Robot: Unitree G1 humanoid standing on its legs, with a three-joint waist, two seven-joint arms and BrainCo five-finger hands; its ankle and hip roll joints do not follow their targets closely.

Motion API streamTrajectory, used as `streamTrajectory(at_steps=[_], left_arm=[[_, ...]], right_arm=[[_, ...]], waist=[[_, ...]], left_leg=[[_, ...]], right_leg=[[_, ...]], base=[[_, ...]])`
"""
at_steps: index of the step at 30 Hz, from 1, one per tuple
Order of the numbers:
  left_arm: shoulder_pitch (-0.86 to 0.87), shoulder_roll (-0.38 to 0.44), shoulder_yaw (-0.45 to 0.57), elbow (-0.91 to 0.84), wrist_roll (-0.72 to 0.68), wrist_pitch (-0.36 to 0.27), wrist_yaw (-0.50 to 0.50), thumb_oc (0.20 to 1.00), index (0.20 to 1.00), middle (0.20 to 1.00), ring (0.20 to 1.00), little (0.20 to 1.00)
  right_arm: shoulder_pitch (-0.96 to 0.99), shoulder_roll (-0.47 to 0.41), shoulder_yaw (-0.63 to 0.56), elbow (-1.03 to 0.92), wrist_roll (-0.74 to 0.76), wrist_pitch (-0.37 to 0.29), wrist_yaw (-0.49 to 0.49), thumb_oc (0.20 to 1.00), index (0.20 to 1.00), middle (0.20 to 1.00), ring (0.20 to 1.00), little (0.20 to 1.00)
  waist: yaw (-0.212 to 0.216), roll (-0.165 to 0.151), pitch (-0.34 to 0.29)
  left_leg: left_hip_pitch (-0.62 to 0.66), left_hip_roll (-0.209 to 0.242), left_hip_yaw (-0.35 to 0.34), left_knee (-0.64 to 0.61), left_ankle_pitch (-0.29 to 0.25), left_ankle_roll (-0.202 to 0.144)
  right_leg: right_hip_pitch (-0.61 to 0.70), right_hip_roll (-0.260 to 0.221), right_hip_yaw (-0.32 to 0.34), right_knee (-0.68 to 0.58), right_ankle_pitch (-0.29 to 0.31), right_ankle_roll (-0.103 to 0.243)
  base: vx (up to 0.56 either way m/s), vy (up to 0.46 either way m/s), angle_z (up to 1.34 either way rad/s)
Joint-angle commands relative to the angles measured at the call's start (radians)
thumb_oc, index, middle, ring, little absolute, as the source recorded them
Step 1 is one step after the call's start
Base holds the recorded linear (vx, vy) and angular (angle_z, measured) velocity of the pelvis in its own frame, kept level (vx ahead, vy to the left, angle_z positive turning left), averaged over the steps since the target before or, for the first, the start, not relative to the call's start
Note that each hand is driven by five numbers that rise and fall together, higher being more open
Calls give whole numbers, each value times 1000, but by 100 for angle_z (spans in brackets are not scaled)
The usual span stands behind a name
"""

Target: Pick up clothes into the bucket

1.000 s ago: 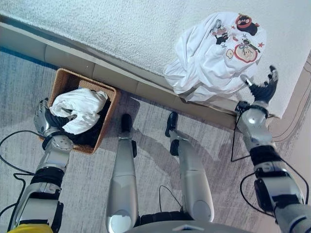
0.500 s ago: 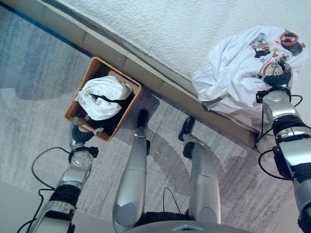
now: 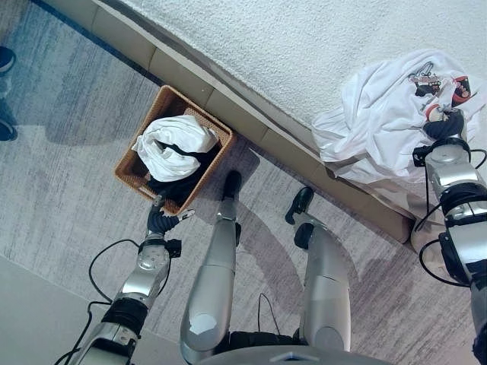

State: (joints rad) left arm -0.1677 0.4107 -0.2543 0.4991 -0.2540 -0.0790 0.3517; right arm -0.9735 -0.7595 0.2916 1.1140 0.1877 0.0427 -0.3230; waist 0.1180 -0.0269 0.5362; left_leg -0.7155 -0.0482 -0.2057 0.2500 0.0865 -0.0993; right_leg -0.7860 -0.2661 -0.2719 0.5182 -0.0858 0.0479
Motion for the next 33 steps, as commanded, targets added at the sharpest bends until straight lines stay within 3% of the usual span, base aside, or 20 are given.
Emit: streamTrajectory(at_steps=[1,6,7,11,13,16,24,28,33], left_arm=[[11,-13,2,-19,-3,-28,-4,1000,1000,1000,1000,1000],[5,0,21,-40,-1,-36,-4,1000,1000,1000,1000,1000],[-3,5,30,-47,-1,-40,-3,1000,1000,1000,1000,1000],[-14,29,51,-77,3,-48,-3,1000,1000,1000,1000,1000],[-45,61,64,-119,20,-55,-10,1000,1000,1000,1000,1000],[-86,114,71,-176,47,-59,-24,1000,1000,1000,1000,1000],[-145,188,81,-294,35,-80,-76,1000,1000,1000,1000,1000],[-211,228,34,-377,-3,-87,-147,1000,1000,1000,1000,1000],[-273,236,-26,-382,3,-79,-183,1000,1000,1000,1000,1000]], right_arm=[[19,-59,47,-108,9,-62,-4,200,200,200,200,200],[18,-99,36,-274,23,-92,-19,200,200,200,200,200],[12,-108,34,-304,26,-97,-17,200,200,200,200,200],[19,-137,36,-416,27,-115,-11,200,200,200,200,200],[16,-162,48,-517,39,-129,16,200,200,200,200,200],[21,-196,60,-617,47,-135,55,200,200,200,200,200],[51,-259,90,-817,71,-141,145,200,200,200,200,200],[35,-270,143,-938,85,-135,218,200,200,200,200,200],[12,-259,181,-997,109,-135,264,200,200,200,200,200]], waist=[[-33,56,-16],[-48,31,-16],[-51,28,-16],[-65,4,-16],[-82,-21,-16],[-98,-34,-16],[-137,-45,-110],[-163,-32,-194],[-176,-20,-246]], left_leg=[[9,-10,11,1,-28,18],[55,-2,36,37,-62,24],[41,-1,43,41,-38,28],[95,12,71,58,-60,28],[176,24,95,64,-82,29],[251,31,118,65,-101,31],[385,42,166,21,-123,34],[474,54,199,-38,-130,28],[525,57,212,-72,-123,25]], right_leg=[[98,9,-2,-47,-45,60],[151,21,19,-70,-29,64],[140,22,16,-83,7,58],[190,38,39,-108,21,62],[266,53,61,-140,31,68],[338,62,85,-162,37,73],[451,85,126,-238,60,80],[530,109,148,-313,69,87],[581,118,154,-359,77,87]], base=[[-33,-10,3],[-36,37,-4],[-95,80,-19],[-18,56,-25],[25,64,-26],[35,45,-35],[79,36,-29],[108,-6,-21],[82,-13,-16]])
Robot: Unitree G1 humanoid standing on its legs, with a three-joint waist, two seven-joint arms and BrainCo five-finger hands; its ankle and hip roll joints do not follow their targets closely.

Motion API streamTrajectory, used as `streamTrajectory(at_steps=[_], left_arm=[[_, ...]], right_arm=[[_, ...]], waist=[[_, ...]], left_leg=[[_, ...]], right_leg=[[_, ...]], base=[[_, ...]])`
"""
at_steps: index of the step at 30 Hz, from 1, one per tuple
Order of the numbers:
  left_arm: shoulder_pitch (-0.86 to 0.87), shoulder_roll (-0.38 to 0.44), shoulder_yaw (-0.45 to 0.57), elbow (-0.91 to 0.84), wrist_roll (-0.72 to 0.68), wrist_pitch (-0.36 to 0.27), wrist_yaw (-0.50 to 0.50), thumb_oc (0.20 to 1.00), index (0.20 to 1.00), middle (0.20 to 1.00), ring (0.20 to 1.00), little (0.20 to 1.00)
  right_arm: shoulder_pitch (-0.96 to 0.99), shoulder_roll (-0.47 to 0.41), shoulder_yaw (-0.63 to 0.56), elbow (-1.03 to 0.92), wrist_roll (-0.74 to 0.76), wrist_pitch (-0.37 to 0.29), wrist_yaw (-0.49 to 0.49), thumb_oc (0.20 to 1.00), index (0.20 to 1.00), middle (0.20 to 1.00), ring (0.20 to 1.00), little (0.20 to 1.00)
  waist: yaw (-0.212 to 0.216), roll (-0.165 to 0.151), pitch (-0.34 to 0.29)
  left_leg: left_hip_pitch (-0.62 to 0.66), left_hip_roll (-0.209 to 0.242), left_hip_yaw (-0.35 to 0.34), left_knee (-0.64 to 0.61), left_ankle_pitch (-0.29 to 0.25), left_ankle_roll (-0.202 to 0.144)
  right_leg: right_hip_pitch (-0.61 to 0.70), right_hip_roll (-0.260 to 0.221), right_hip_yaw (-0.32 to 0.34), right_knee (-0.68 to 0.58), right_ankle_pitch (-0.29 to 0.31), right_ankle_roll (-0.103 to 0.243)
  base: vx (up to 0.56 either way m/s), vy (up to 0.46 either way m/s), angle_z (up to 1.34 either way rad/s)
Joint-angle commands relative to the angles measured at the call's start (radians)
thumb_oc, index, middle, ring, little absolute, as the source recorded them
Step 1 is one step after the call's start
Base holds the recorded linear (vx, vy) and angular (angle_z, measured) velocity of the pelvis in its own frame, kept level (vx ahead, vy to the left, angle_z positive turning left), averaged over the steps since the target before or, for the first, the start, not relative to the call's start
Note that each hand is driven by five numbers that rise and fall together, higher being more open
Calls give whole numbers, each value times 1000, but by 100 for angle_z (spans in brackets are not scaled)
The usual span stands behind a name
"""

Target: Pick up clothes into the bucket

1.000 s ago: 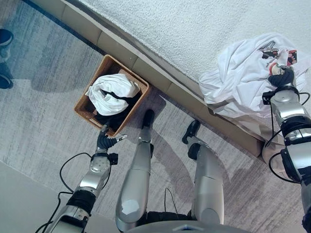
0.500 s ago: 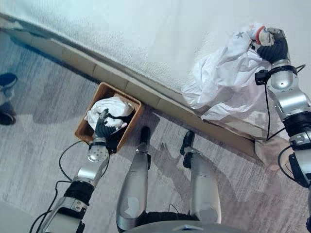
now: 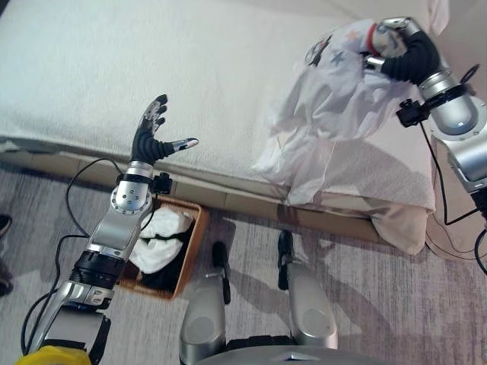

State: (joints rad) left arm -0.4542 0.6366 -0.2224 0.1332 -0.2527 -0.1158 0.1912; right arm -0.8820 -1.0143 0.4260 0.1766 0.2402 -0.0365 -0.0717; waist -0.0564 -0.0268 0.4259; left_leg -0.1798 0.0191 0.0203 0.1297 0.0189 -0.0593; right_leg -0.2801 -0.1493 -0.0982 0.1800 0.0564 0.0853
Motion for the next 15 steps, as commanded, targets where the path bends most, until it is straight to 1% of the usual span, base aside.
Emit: streamTrajectory(at_steps=[1,5,7,8,12,15], left_arm=[[-31,1,-96,-14,17,-34,-28,1000,1000,1000,1000,1000],[-111,-41,-180,24,53,-14,-45,1000,1000,1000,1000,1000],[-174,-40,-231,41,75,-1,-69,1000,1000,1000,1000,1000],[-175,-40,-232,42,74,-1,-69,1000,1000,1000,1000,1000],[-243,-61,-309,77,33,9,-107,1000,1000,1000,1000,1000],[-265,-124,-350,101,-53,13,-116,1000,1000,1000,1000,1000]], right_arm=[[-105,2,79,-97,88,-57,35,200,200,200,200,200],[-143,29,131,-147,145,-53,68,200,200,200,200,200],[-150,40,144,-168,170,-47,79,200,200,200,200,200],[-149,40,143,-168,170,-47,79,200,200,200,200,200],[-181,57,194,-192,170,-38,100,200,200,200,200,200],[-181,58,201,-218,194,-38,113,200,200,200,200,200]], waist=[[-9,-17,-163],[-25,-14,-216],[-36,-13,-246],[-35,-14,-245],[-43,-20,-272],[-45,-22,-286]], left_leg=[[20,-6,-6,18,-49,-19],[65,11,3,-46,-21,-30],[88,18,4,-66,-13,-34],[90,18,4,-67,-12,-34],[124,21,10,-54,-26,-36],[142,21,5,-40,-38,-37]], right_leg=[[105,8,-24,-50,-61,49],[154,19,-35,-105,-51,48],[181,24,-46,-112,-56,46],[183,24,-47,-113,-56,46],[228,28,-47,-117,-70,41],[260,31,-49,-121,-82,37]], base=[[82,-31,-10],[65,-47,-8],[61,-47,1],[56,-37,8],[71,-35,2],[74,-27,-1]])
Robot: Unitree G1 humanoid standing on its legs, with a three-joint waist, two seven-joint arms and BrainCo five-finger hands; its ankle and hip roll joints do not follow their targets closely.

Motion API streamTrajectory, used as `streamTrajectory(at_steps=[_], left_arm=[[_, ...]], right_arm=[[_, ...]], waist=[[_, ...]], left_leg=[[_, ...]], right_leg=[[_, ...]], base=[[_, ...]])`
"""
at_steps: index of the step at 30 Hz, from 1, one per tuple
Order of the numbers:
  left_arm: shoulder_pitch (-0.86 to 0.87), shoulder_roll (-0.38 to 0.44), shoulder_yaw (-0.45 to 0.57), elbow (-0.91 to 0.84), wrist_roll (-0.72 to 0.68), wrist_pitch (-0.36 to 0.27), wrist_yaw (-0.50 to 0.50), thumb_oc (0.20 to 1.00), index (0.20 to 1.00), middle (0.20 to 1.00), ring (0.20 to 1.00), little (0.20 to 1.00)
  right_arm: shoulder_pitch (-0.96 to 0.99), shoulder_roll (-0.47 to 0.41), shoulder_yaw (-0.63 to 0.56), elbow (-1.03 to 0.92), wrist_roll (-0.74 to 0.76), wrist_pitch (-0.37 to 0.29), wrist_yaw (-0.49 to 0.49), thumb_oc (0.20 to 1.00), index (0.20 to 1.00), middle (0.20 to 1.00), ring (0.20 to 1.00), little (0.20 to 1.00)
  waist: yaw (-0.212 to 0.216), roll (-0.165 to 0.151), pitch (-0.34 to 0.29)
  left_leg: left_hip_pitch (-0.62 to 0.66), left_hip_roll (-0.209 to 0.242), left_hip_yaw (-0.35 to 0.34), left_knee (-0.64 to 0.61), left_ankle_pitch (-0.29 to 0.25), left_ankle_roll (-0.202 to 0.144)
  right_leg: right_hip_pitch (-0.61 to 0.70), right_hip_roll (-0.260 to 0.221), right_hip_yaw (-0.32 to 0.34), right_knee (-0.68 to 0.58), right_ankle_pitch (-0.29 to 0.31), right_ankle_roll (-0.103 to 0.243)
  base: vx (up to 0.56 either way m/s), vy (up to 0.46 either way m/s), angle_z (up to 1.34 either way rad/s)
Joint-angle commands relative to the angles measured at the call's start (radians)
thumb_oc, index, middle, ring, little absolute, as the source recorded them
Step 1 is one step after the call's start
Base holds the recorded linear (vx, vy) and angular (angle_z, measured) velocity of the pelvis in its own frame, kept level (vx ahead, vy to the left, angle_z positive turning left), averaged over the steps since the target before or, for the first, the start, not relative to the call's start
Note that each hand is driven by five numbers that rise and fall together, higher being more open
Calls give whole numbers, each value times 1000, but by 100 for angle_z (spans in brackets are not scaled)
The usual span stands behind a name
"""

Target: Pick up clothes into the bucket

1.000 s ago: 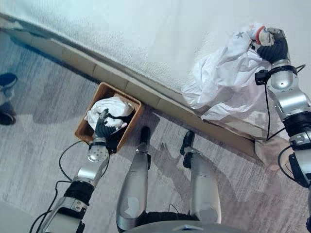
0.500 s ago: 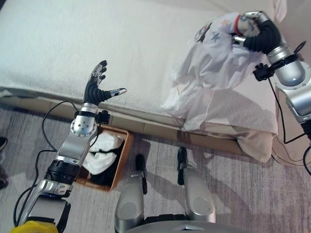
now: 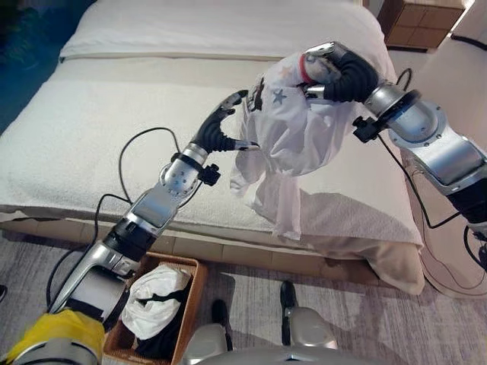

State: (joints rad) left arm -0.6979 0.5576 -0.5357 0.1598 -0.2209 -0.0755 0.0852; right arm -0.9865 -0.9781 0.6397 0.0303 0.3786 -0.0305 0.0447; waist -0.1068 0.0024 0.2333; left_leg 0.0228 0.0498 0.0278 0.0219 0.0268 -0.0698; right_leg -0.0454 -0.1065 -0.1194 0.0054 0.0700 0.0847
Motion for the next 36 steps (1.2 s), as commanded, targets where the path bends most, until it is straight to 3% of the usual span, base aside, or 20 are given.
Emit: streamTrajectory(at_steps=[1,6,9,16,17,18,28,29,31,36], left_arm=[[-27,-65,-57,84,-98,-22,-24,1000,1000,1000,1000,1000],[-43,-123,-122,111,-165,-7,-56,1000,1000,1000,1000,1000],[-36,-191,-161,148,-229,5,-72,1000,1000,1000,1000,1000],[-5,-258,-211,177,-362,36,-97,1000,1000,1000,1000,1000],[-1,-266,-212,183,-382,40,-95,520,520,520,520,520],[4,-275,-212,187,-399,42,-93,200,200,200,200,200],[113,-327,-175,140,-625,63,-95,200,200,200,200,200],[135,-336,-164,133,-655,66,-94,200,200,200,200,200],[163,-336,-147,108,-687,66,-91,200,200,200,200,200],[206,-325,-126,47,-693,60,-76,200,200,200,200,200]], right_arm=[[-72,21,-10,-72,63,-43,-3,200,200,200,200,200],[-57,18,-10,-95,73,-45,5,200,200,200,200,200],[-43,45,-25,-96,100,-58,-5,200,200,200,200,200],[-14,94,-44,-96,129,-64,-17,200,200,200,200,200],[-10,98,-47,-99,132,-62,-17,200,200,200,200,200],[-5,102,-50,-100,133,-62,-20,200,200,200,200,200],[74,117,-120,-108,116,-63,-50,200,200,200,200,200],[99,122,-142,-108,107,-64,-59,426,426,426,426,426],[141,129,-182,-113,92,-66,-76,1000,1000,1000,1000,1000],[247,163,-265,-94,95,-55,-97,1000,1000,1000,1000,1000]], waist=[[4,-52,-99],[-2,-50,-117],[-7,-49,-136],[-12,-45,-157],[-13,-45,-160],[-14,-45,-162],[-14,-51,-171],[-14,-51,-172],[-14,-51,-173],[-10,-52,-168]], left_leg=[[-55,-9,-5,71,-49,-27],[-25,-10,-13,74,-60,-25],[0,-9,-18,65,-64,-25],[18,-10,-27,55,-66,-23],[20,-11,-28,55,-67,-22],[23,-12,-30,54,-68,-21],[36,-14,-36,51,-73,-17],[35,-15,-36,50,-73,-15],[32,-15,-37,50,-73,-13],[22,-18,-44,50,-70,-11]], right_leg=[[33,-11,-29,53,-100,36],[75,-11,-35,49,-112,36],[106,-14,-46,41,-120,34],[130,-15,-55,35,-127,32],[132,-14,-56,35,-129,32],[135,-14,-56,35,-130,31],[149,-20,-53,30,-130,31],[148,-20,-53,27,-128,31],[144,-20,-51,26,-125,32],[137,-21,-51,23,-121,32]], base=[[75,-20,2],[70,-11,4],[51,-6,5],[10,3,3],[13,10,7],[16,10,7],[3,3,3],[0,0,0],[0,0,0],[-20,9,0]])
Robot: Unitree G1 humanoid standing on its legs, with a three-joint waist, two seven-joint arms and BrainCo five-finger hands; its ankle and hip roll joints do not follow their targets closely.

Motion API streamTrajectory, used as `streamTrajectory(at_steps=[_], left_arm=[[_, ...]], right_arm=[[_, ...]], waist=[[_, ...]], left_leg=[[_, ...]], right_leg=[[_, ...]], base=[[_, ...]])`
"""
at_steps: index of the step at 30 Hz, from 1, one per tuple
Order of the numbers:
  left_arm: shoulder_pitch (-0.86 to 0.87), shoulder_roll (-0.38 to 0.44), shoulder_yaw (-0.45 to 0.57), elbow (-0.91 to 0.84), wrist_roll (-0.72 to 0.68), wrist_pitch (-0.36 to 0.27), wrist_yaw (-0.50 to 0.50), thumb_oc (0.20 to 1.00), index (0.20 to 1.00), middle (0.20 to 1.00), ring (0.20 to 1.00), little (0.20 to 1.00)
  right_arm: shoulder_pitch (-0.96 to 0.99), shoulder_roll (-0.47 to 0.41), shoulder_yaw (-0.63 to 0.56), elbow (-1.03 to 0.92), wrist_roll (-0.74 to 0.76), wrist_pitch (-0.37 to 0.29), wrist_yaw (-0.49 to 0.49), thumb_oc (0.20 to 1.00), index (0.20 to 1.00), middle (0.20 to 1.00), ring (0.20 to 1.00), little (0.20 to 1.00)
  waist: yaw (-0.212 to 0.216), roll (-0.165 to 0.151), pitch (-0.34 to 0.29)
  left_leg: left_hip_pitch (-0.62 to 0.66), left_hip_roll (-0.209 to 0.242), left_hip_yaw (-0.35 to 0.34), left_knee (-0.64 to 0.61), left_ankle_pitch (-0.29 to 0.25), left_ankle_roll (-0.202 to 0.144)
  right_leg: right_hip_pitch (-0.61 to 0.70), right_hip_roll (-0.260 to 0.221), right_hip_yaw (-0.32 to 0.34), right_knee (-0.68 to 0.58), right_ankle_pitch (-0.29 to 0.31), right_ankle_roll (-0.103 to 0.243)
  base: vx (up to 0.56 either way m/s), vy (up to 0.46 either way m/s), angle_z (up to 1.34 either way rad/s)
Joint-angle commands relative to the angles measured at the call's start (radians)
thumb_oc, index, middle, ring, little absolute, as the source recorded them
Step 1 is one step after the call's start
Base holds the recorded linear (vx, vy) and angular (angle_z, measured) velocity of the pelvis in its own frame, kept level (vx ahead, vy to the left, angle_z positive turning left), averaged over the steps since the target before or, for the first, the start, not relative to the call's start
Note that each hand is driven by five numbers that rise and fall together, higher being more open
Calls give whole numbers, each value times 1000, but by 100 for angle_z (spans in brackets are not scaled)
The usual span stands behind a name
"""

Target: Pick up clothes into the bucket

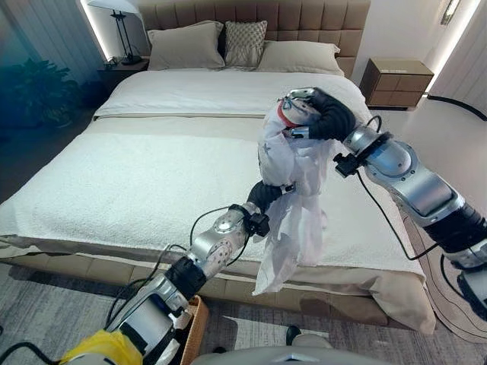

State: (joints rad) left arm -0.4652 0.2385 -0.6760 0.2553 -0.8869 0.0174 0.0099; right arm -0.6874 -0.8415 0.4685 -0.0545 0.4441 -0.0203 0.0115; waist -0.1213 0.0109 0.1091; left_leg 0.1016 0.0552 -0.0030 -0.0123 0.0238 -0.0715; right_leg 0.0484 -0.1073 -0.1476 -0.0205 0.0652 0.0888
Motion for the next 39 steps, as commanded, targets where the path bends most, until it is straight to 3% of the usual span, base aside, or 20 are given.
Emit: streamTrajectory(at_steps=[1,10,13,16,21,22,24,25,26,27,36,39], left_arm=[[-15,-6,23,-90,-39,-33,8,200,200,200,200,200],[19,63,79,-275,134,-53,36,200,200,200,200,200],[39,93,140,-353,190,-75,49,200,200,200,200,200],[84,122,241,-437,229,-100,66,200,200,200,200,200],[163,184,372,-530,298,-122,63,200,200,200,200,200],[195,222,472,-561,316,-150,73,200,200,200,200,200],[222,234,514,-577,314,-159,78,200,200,200,200,200],[260,249,605,-596,313,-179,90,200,200,200,200,200],[264,249,607,-599,313,-178,90,200,200,200,200,200],[311,258,688,-611,313,-196,100,200,200,200,200,200],[547,308,981,-657,435,-269,149,200,200,200,200,200],[618,281,1021,-633,460,-277,178,200,200,200,200,200]], right_arm=[[24,71,-164,20,34,-66,-110,1000,1000,1000,1000,1000],[273,248,-436,123,-108,-84,-296,1000,1000,1000,1000,1000],[370,290,-513,145,-181,-86,-345,1000,1000,1000,1000,1000],[510,374,-578,201,-154,-104,-365,1000,1000,1000,1000,1000],[682,442,-614,270,-147,-93,-318,1000,1000,1000,1000,1000],[759,477,-617,384,-133,-84,-291,1000,1000,1000,1000,1000],[783,485,-611,431,-130,-81,-272,1000,1000,1000,1000,1000],[832,511,-607,510,-109,-70,-236,1000,1000,1000,1000,1000],[831,510,-604,513,-108,-72,-235,1000,1000,1000,1000,1000],[869,523,-592,598,-121,-52,-192,1000,1000,1000,1000,1000],[908,545,-533,983,-248,-14,-129,1000,1000,1000,1000,1000],[903,543,-511,1033,-296,-12,-137,1000,1000,1000,1000,1000]], waist=[[6,-58,-39],[16,-51,-27],[20,-49,-20],[20,-44,-2],[18,-46,4],[20,-47,10],[20,-48,11],[22,-47,18],[20,-48,17],[25,-50,23],[64,-48,72],[77,-47,93]], left_leg=[[-62,-25,-16,85,-67,-7],[-82,-34,-37,85,-67,3],[-90,-37,-43,81,-64,5],[-103,-41,-47,81,-62,6],[-109,-44,-50,93,-68,6],[-110,-44,-49,99,-72,5],[-112,-46,-49,104,-76,5],[-115,-46,-49,110,-79,4],[-115,-46,-48,111,-80,4],[-118,-47,-48,115,-82,4],[-181,-65,-62,166,-94,9],[-206,-72,-71,174,-91,10]], right_leg=[[40,-21,-24,50,-115,28],[29,-24,-37,51,-115,29],[22,-24,-42,51,-114,29],[11,-25,-45,51,-111,30],[9,-26,-46,53,-112,30],[9,-27,-45,53,-112,30],[8,-28,-42,53,-113,30],[5,-29,-38,56,-113,29],[5,-29,-37,57,-113,29],[1,-29,-33,58,-114,29],[-44,-41,-26,85,-115,31],[-60,-44,-29,87,-112,32]], base=[[0,0,0],[-10,5,3],[-18,8,15],[-28,14,4],[15,4,10],[27,3,6],[0,0,0],[0,0,0],[0,0,0],[0,0,0],[0,3,0],[-19,38,4]])
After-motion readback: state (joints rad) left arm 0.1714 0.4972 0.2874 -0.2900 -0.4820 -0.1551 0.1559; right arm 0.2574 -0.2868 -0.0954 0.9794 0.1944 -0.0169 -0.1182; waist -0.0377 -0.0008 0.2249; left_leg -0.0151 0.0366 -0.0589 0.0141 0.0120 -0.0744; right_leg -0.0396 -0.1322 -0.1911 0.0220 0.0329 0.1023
